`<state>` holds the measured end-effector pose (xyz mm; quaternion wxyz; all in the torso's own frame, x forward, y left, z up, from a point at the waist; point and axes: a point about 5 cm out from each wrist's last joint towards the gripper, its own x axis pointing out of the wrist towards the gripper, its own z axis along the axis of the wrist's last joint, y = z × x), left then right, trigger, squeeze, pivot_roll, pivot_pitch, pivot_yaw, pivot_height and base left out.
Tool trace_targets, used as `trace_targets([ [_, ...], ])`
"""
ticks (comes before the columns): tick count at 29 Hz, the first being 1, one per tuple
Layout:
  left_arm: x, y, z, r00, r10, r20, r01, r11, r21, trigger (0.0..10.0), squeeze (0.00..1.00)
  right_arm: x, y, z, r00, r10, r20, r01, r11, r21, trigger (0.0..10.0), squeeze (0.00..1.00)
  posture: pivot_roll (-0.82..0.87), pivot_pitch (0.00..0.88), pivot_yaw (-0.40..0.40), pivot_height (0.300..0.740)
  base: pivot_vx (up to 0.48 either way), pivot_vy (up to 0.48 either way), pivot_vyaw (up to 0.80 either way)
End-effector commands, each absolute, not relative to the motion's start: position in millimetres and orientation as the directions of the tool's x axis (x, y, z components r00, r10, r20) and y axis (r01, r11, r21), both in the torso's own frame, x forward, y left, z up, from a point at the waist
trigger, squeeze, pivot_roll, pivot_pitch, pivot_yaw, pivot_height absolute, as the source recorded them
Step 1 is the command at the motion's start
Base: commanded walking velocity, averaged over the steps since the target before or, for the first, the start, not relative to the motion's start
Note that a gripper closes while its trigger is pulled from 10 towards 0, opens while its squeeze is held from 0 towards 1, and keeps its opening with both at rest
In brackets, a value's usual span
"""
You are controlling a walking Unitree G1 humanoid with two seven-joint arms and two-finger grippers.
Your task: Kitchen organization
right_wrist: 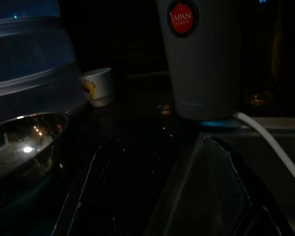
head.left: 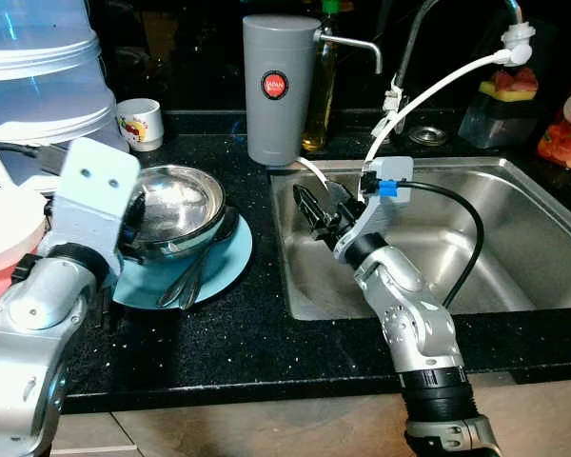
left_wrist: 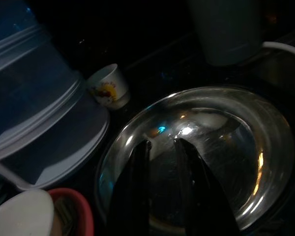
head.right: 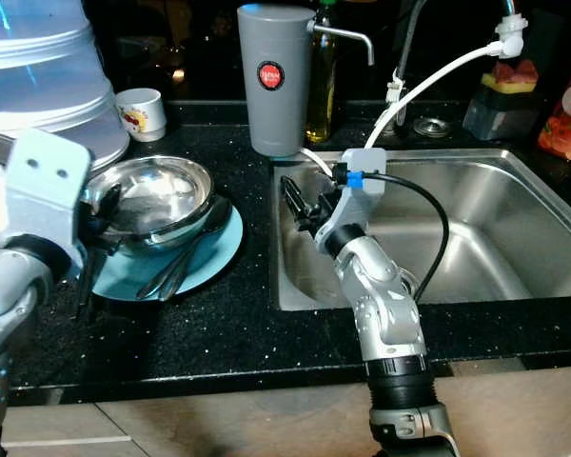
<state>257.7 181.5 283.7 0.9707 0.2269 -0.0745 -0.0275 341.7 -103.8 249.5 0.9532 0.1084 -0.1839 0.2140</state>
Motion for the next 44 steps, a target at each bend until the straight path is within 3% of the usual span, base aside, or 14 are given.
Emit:
trace_targets([
  [1, 261.9, 173.3, 286.0, 0.978, -0.143, 0.153, 0.055, 0.88, 0.472, 0.0, 0.0, 341.5, -104.3, 257.7, 0.831, 0.362, 0.423, -0.454, 0.88, 0.139, 10.0, 0.0, -0.01, 0.066, -0.009, 0.74, 0.0, 0.0, 0.0],
  [9, 267.2, 165.2, 284.1, 0.974, -0.185, 0.13, 0.109, 0.888, 0.447, 0.0, 0.0, 341.3, -102.8, 261.4, 0.826, 0.362, 0.433, -0.458, 0.878, 0.14, 10.0, 0.0, -0.01, 0.068, -0.007, 0.74, 0.0, 0.0, 0.0],
  [14, 274.4, 165.0, 272.1, 0.975, -0.219, 0.022, 0.171, 0.817, 0.55, 0.0, 0.0, 340.7, -101.5, 260.9, 0.824, 0.368, 0.43, -0.463, 0.875, 0.14, 10.0, 0.0, -0.01, 0.064, -0.007, 0.74, 0.0, 0.0, 0.0],
  [15, 275.1, 165.4, 271.8, 0.975, -0.22, 0.016, 0.172, 0.803, 0.57, 1.6, 0.0, 341.0, -101.5, 261.3, 0.824, 0.368, 0.431, -0.463, 0.875, 0.139, 10.0, 0.0, -0.01, 0.065, -0.006, 0.74, 0.0, 0.0, 0.0],
  [17, 275.7, 165.7, 271.5, 0.975, -0.222, 0.013, 0.173, 0.793, 0.584, 1.6, 0.0, 341.2, -101.5, 261.6, 0.824, 0.368, 0.431, -0.463, 0.875, 0.139, 10.0, 0.0, -0.01, 0.065, -0.006, 0.74, 0.0, 0.0, 0.0],
  [18, 276.5, 167.3, 271.1, 0.978, -0.209, 0.011, 0.161, 0.787, 0.595, 10.0, 0.0, 341.4, -101.7, 262.0, 0.824, 0.367, 0.432, -0.463, 0.876, 0.138, 10.0, 0.0, -0.01, 0.065, -0.006, 0.74, 0.0, 0.0, 0.0],
  [19, 277.6, 171.9, 272.3, 0.985, -0.172, 0.025, 0.123, 0.793, 0.597, 10.0, 0.38, 341.6, -101.9, 262.6, 0.824, 0.366, 0.434, -0.462, 0.876, 0.138, 10.0, 0.0, -0.02, 0.066, -0.005, 0.74, 0.0, 0.0, 0.0],
  [20, 277.6, 171.9, 272.3, 0.985, -0.172, 0.025, 0.123, 0.793, 0.597, 10.0, 0.38, 341.6, -101.9, 262.6, 0.824, 0.366, 0.434, -0.462, 0.876, 0.138, 10.0, 0.0, -0.02, 0.066, -0.005, 0.74, 0.0, 0.0, 0.0],
  [21, 278.6, 177.6, 275.1, 0.99, -0.129, 0.052, 0.075, 0.807, 0.586, 10.0, 1.0, 341.8, -102.1, 262.9, 0.824, 0.364, 0.435, -0.461, 0.876, 0.139, 10.0, 0.0, -0.02, 0.066, -0.005, 0.74, 0.0, 0.0, 0.0],
  [30, 280.4, 204.9, 304.4, 0.977, 0.028, 0.212, -0.11, 0.916, 0.386, 10.0, 1.0, 341.7, -101.6, 264.1, 0.821, 0.364, 0.44, -0.462, 0.876, 0.138, 10.0, 0.0, -0.01, 0.067, -0.006, 0.74, 0.0, 0.0, 0.0],
  [37, 287.0, 256.1, 285.8, 0.979, 0.192, 0.064, -0.202, 0.945, 0.256, 10.0, 1.0, 342.3, -100.5, 265.2, 0.817, 0.369, 0.443, -0.467, 0.874, 0.133, 10.0, 0.0, 0.0, 0.067, -0.009, 0.74, 0.0, 0.0, 0.0],
  [44, 293.2, 268.8, 268.9, 0.983, 0.185, -0.012, -0.181, 0.971, 0.159, 10.0, 1.0, 342.1, -98.5, 266.5, 0.812, 0.377, 0.446, -0.474, 0.871, 0.127, 10.0, 0.0, 0.0, 0.067, -0.009, 0.74, 0.0, 0.0, 0.0],
])
